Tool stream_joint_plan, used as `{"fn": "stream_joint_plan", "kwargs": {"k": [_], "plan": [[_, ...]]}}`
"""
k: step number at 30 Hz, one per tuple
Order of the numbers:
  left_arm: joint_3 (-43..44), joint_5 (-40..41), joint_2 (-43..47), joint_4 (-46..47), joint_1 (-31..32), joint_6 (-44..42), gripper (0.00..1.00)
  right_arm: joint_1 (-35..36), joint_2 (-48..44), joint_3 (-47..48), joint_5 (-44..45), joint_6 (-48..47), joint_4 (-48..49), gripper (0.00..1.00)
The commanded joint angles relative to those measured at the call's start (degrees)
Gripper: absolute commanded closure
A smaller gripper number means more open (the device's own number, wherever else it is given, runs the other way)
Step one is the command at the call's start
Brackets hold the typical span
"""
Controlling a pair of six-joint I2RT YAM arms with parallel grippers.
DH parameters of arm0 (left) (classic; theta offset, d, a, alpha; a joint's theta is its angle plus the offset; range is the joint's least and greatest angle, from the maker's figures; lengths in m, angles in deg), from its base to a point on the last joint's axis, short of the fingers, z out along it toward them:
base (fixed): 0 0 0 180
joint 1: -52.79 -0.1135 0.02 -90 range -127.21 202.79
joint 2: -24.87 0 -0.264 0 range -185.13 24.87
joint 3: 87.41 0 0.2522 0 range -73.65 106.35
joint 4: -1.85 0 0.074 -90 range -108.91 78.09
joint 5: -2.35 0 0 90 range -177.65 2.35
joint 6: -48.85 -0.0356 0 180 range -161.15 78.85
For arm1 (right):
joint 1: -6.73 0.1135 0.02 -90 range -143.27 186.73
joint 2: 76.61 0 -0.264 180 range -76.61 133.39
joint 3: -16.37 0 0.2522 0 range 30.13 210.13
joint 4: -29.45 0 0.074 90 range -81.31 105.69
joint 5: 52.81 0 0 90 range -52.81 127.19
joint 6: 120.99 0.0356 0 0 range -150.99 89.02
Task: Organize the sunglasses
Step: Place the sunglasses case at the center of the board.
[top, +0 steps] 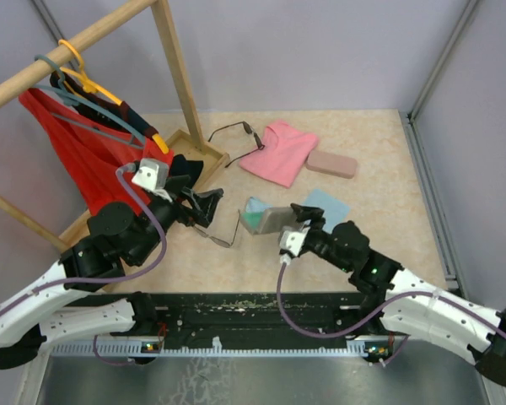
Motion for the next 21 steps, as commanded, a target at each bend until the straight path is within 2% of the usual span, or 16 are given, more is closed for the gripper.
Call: {"fn": "stream_joint_plan", "kwargs": {"k": [1,7,12,21], "plan": [[-1.3,1.5,1.0,-0.8,0.2,0.8,0.05,5.5,3.3,-1.4,9.4,-18.4,5.9,1.0],[-2.9,1.9,1.8,-1.7,0.2,0.8,0.05,9.7,10.0,-2.2,16.9,-27.4,8.5,1.0],[-4.8,2.5,2.9,-1.8,0.2,1.1,0.05,13.0,18.3,-3.4,24.6,-31.9,18.7,1.0],[-7.1,3.7,4.3,-1.2,0.2,1.5,0.05,18.1,35.3,-3.9,34.9,-34.3,35.5,1.0]]}}
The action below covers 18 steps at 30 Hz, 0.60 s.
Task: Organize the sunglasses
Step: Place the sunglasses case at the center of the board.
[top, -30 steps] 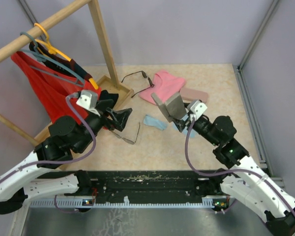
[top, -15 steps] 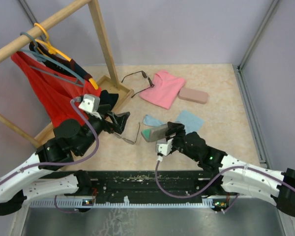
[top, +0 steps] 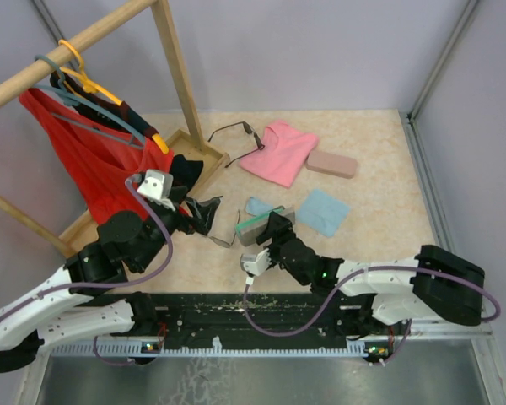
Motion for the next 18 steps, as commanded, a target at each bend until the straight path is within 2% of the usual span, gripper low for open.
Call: {"fn": "stream_joint_plan", "kwargs": {"k": [1,9,18], "plan": [[-0.7,1.2,1.1,0.0,0.2,0.4,0.05,1.6,4.9,0.3,8.1,-2.2,14.7,1.0],[-1.3,1.0,1.2,0.2,0.2,0.2,0.05,2.6,7.3,-1.3,12.5,-0.4,14.6,1.0],[-1.9,0.3,0.8,0.5,0.1,0.6,0.05,4.1,11.3,-2.2,12.6,2.9,13.6,1.0]]}}
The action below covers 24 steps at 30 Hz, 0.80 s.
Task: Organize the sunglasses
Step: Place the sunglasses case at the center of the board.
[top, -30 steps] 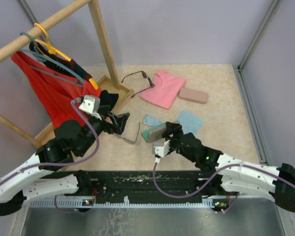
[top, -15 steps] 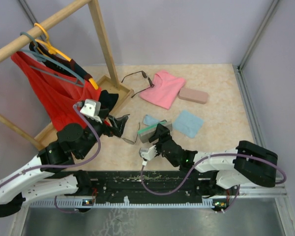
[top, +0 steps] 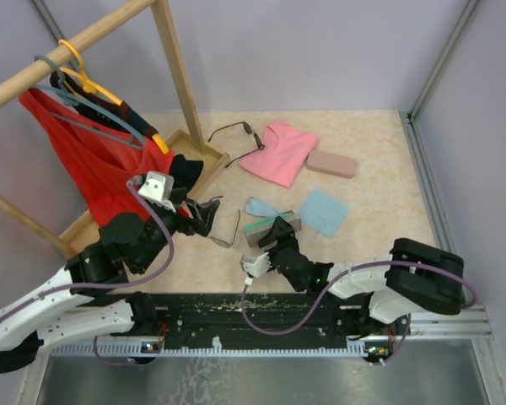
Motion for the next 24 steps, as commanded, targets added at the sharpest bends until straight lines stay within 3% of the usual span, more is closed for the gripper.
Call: {"fn": "stream_joint_plan", "kwargs": {"k": [1,8,12,13,16,24], "plan": [[-0.9,-0.2,0.3,0.4,0.1,0.7,0.05,1.8,2.1,0.4,1.6,1.8,4.9,1.0],[-1.4,0.2,1.0,-0.1,0.1,1.6,0.05,2.5,5.7,0.4,1.3,2.2,8.1,0.98],[-1.6,0.4,1.5,-0.3,0.2,1.7,0.05,2.9,7.0,-0.1,1.5,2.9,8.4,0.88],[-1.6,0.6,1.6,-0.4,0.2,1.8,0.04,3.0,7.1,-0.2,1.5,2.9,8.7,0.84],[-1.8,0.9,1.8,-0.6,0.2,2.0,0.04,3.3,7.2,-0.7,1.6,3.3,8.8,0.51],[-2.1,1.0,1.9,-0.8,0.2,2.5,0.04,4.3,5.2,-1.7,1.3,4.7,6.6,0.21]]}}
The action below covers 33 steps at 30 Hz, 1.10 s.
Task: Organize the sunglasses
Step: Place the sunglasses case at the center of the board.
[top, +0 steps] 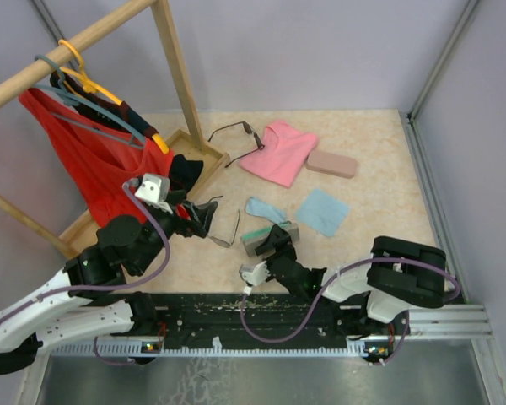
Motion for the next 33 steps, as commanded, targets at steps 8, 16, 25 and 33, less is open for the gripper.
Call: {"fn": "stream_joint_plan", "kwargs": {"k": [8,16,25,33], "plan": [[-0.6,0.7,0.1,-0.5,0.2,0.8,0.04,2.6,-5.0,-1.0,1.1,3.4,-0.8,0.11],[-0.9,0.3,-0.5,-0.2,0.2,0.9,0.04,5.3,-12.9,-0.6,-0.5,8.3,-12.4,0.07],[-1.1,0.3,-0.4,-0.4,0.2,1.0,0.04,8.0,-21.0,-0.3,-5.8,13.5,-28.9,0.05],[-1.1,-0.4,-1.6,0.2,0.2,0.8,0.03,9.2,-27.7,-0.3,-9.1,16.4,-36.6,0.04]]}}
